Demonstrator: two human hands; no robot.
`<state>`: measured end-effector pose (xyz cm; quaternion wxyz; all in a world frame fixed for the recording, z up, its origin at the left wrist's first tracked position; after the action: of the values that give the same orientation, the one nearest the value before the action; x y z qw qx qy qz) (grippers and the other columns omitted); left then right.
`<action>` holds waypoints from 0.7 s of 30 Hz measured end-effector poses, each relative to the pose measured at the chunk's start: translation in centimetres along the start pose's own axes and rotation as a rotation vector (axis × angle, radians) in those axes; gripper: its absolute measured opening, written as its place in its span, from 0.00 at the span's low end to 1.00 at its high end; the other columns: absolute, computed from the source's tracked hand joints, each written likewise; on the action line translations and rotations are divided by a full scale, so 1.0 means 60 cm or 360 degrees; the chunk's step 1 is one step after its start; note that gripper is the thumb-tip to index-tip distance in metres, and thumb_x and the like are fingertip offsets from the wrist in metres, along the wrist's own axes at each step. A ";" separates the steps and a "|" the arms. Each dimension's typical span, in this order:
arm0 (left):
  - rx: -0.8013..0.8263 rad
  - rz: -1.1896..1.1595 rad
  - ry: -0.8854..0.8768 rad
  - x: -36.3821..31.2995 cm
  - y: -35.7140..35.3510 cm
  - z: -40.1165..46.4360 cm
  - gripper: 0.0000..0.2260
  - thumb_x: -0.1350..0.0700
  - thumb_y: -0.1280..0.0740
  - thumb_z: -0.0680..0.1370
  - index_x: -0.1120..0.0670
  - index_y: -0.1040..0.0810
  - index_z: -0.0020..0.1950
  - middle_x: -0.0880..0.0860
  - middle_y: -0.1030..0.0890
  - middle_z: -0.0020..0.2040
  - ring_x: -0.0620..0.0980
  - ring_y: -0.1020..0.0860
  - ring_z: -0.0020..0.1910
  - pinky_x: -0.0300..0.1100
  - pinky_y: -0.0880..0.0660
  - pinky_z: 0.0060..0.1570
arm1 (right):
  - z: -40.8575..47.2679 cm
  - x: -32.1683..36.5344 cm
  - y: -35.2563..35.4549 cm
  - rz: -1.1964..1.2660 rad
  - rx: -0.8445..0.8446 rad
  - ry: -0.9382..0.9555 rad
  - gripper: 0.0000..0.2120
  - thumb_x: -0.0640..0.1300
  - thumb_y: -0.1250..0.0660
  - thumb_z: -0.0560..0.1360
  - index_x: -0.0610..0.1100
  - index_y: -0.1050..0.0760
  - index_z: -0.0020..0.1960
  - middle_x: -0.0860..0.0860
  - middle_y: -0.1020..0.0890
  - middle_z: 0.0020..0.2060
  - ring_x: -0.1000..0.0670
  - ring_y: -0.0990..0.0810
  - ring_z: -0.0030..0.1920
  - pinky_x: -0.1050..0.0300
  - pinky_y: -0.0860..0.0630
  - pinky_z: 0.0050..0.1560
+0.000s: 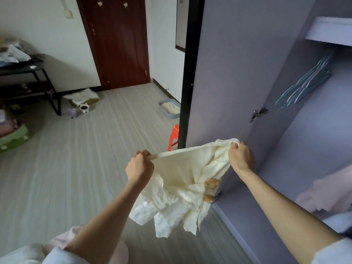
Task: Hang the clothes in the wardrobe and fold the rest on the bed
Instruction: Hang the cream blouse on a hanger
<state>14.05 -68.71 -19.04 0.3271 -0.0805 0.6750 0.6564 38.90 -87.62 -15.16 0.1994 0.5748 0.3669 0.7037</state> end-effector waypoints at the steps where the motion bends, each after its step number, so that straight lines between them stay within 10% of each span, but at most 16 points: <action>1: -0.0002 0.0010 0.0038 0.012 0.001 0.003 0.15 0.66 0.43 0.72 0.53 0.21 0.52 0.56 0.24 0.53 0.60 0.24 0.50 0.44 0.31 0.43 | 0.008 -0.016 0.009 0.0081 -0.0055 -0.0036 0.13 0.42 0.47 0.78 0.39 0.28 0.58 0.38 0.23 0.56 0.37 0.24 0.54 0.50 0.31 0.49; 5: 0.0102 0.0028 0.0178 0.016 -0.010 0.005 0.11 0.60 0.43 0.76 0.54 0.24 0.53 0.57 0.27 0.56 0.60 0.24 0.49 0.46 0.30 0.45 | 0.027 -0.082 0.050 0.0106 -0.0191 -0.0021 0.11 0.36 0.43 0.75 0.43 0.27 0.54 0.41 0.25 0.57 0.37 0.25 0.53 0.53 0.32 0.47; 10: 0.0826 0.0087 -0.0121 -0.093 -0.086 -0.025 0.17 0.62 0.46 0.76 0.57 0.24 0.61 0.63 0.27 0.59 0.62 0.26 0.58 0.51 0.24 0.55 | 0.025 -0.148 0.071 -0.0491 0.0052 -0.0035 0.11 0.36 0.42 0.74 0.43 0.26 0.54 0.43 0.24 0.56 0.38 0.23 0.54 0.52 0.29 0.48; 14: 0.1320 -0.0378 -0.0151 -0.212 -0.138 -0.079 0.14 0.67 0.45 0.77 0.56 0.23 0.54 0.58 0.20 0.46 0.54 0.21 0.41 0.44 0.20 0.38 | 0.039 -0.213 0.089 -0.0457 0.0259 -0.0254 0.04 0.37 0.40 0.73 0.42 0.28 0.46 0.41 0.22 0.49 0.41 0.22 0.52 0.56 0.31 0.45; 17: 0.1252 -0.0649 -0.0189 -0.326 -0.150 -0.078 0.13 0.68 0.48 0.77 0.55 0.27 0.51 0.55 0.23 0.39 0.51 0.23 0.33 0.41 0.22 0.30 | 0.082 -0.268 0.115 0.0134 0.0215 -0.0497 0.05 0.37 0.37 0.72 0.41 0.29 0.37 0.42 0.24 0.38 0.44 0.24 0.40 0.54 0.29 0.40; 21: 0.0880 -0.0666 -0.0488 -0.465 -0.150 -0.034 0.17 0.67 0.45 0.74 0.63 0.24 0.59 0.64 0.20 0.54 0.62 0.20 0.50 0.54 0.21 0.50 | 0.166 -0.294 0.163 0.0748 0.0054 -0.0563 0.04 0.34 0.37 0.71 0.40 0.28 0.39 0.42 0.25 0.34 0.45 0.26 0.34 0.54 0.27 0.36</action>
<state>39.77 -80.70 -11.42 0.5607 -0.0261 0.7388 0.3730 54.38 -103.50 -18.86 0.0821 0.7612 0.1949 0.6131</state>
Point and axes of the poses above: each hand's wrist, its own z-axis towards the middle knuckle, its own y-axis out of the back of the hand, x = y × z, the point moved 5 cm from there along z, towards the middle knuckle
